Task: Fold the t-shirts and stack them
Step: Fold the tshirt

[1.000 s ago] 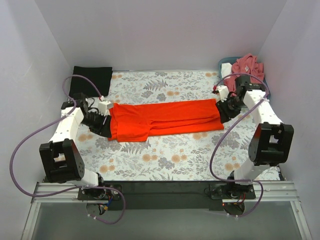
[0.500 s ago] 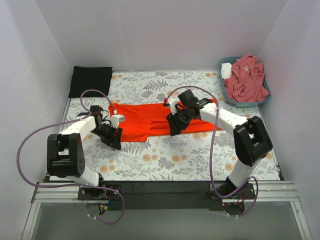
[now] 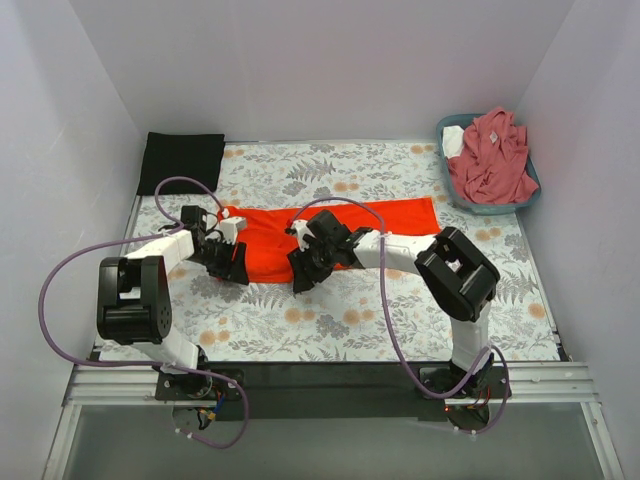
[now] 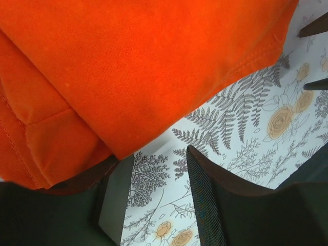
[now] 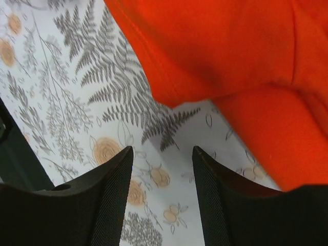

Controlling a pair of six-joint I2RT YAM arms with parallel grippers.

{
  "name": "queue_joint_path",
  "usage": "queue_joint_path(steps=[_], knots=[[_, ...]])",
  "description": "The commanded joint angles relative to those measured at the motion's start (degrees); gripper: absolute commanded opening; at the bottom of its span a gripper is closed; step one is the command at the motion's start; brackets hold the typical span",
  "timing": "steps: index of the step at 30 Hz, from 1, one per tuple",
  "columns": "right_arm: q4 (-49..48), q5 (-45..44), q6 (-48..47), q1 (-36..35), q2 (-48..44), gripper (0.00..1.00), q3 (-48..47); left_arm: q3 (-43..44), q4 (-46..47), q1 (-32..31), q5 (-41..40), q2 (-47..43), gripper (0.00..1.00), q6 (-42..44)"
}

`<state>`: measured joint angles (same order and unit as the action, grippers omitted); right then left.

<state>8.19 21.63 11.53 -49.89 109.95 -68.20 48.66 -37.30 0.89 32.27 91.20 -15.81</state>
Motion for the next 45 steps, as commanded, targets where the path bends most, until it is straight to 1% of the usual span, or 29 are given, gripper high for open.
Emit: queue_joint_path(steps=[1, 2, 5, 7, 10, 13, 16, 17, 21, 25, 27, 28, 29, 32, 34, 35, 37, 39, 40, 43, 45], knots=[[-4.2, -2.1, 3.3, -0.4, 3.0, 0.58, -3.1, -0.8, 5.7, -0.1, -3.2, 1.8, 0.45, -1.2], [-4.2, -2.2, 3.5, -0.5, 4.0, 0.59, -3.9, -0.9, 5.9, -0.1, -3.4, 1.9, 0.44, -1.5], [-4.1, -2.6, 3.9, -0.6, 4.9, 0.61, -4.7, -0.4, 4.9, -0.1, -7.6, 2.1, 0.42, -1.6], [-4.1, -4.0, 4.4, -0.7, 4.9, 0.62, -4.7, -1.3, 3.7, -0.1, -9.4, 0.1, 0.41, -1.1], [-4.1, -4.9, 5.8, -1.1, 5.5, 0.63, -4.9, -2.5, 2.5, -0.1, -10.6, -2.8, 0.42, -0.5], [-4.1, -4.8, 6.7, -1.6, 6.5, 0.63, -5.5, -2.5, 1.9, 0.0, -11.3, -3.2, 0.43, -1.1], [-4.1, -4.2, 6.8, -2.0, 7.8, 0.57, -6.7, -2.3, 2.5, 0.0, -12.1, -2.8, 0.43, -2.6], [-4.1, -3.9, 6.9, -2.0, 8.2, 0.53, -6.8, -2.3, 2.6, 0.1, -12.5, -2.7, 0.43, -2.7], [-4.1, -3.7, 6.9, -2.3, 8.1, 0.43, -6.3, -2.5, 3.7, 0.1, -12.8, -2.8, 0.43, -4.0], [-4.1, -4.2, 6.8, -2.3, 8.0, 0.36, -5.8, -1.3, 3.7, 0.2, -15.0, -2.8, 0.42, -5.8], [-4.1, -4.4, 6.6, -2.3, 7.6, 0.29, -5.4, -1.0, 3.7, 0.3, -15.8, -3.5, 0.43, -5.7], [-4.1, -4.4, 6.5, -2.2, 7.6, 0.27, -5.4, -1.0, 3.7, 0.3, -15.4, -3.5, 0.43, -5.5], [-4.1, -4.4, 6.5, -2.1, 7.6, 0.22, -5.4, -1.1, 3.7, 0.3, -15.0, -3.4, 0.43, -5.4], [-4.0, -4.0, 6.3, -2.1, 8.3, 0.15, -5.8, -1.4, 3.6, 0.3, -12.9, -1.7, 0.42, -5.5], [-4.1, -3.7, 6.1, -2.1, 8.3, 0.12, -6.0, -2.0, 3.6, -0.1, -11.1, -1.3, 0.39, -4.9], [-4.1, -3.4, 5.8, -2.1, 8.2, 0.08, -6.0, -2.3, 3.7, -0.1, -10.6, -1.5, 0.38, -4.4], [-4.0, -2.8, 5.5, -2.1, 7.9, 0.07, -6.2, -3.0, 3.6, 0.0, -8.5, -1.9, 0.36, -3.8], [-4.0, -2.6, 5.2, -2.0, 7.8, 0.03, -6.4, -3.0, 3.0, -0.1, -7.9, -2.1, 0.33, -3.7], [-4.0, -2.4, 5.2, -1.9, 7.8, 0.01, -6.7, -3.0, 2.8, -0.1, -7.1, -2.2, 0.29, -3.7], [-4.0, -1.6, 5.0, -1.7, 7.9, 0.01, -7.3, -2.3, 1.6, -0.1, -5.2, -2.5, 0.23, -3.6], [-4.0, -0.9, 4.8, -1.7, 7.6, 0.01, -7.5, -2.1, 0.7, -0.1, -4.1, -2.7, 0.23, -3.7]])
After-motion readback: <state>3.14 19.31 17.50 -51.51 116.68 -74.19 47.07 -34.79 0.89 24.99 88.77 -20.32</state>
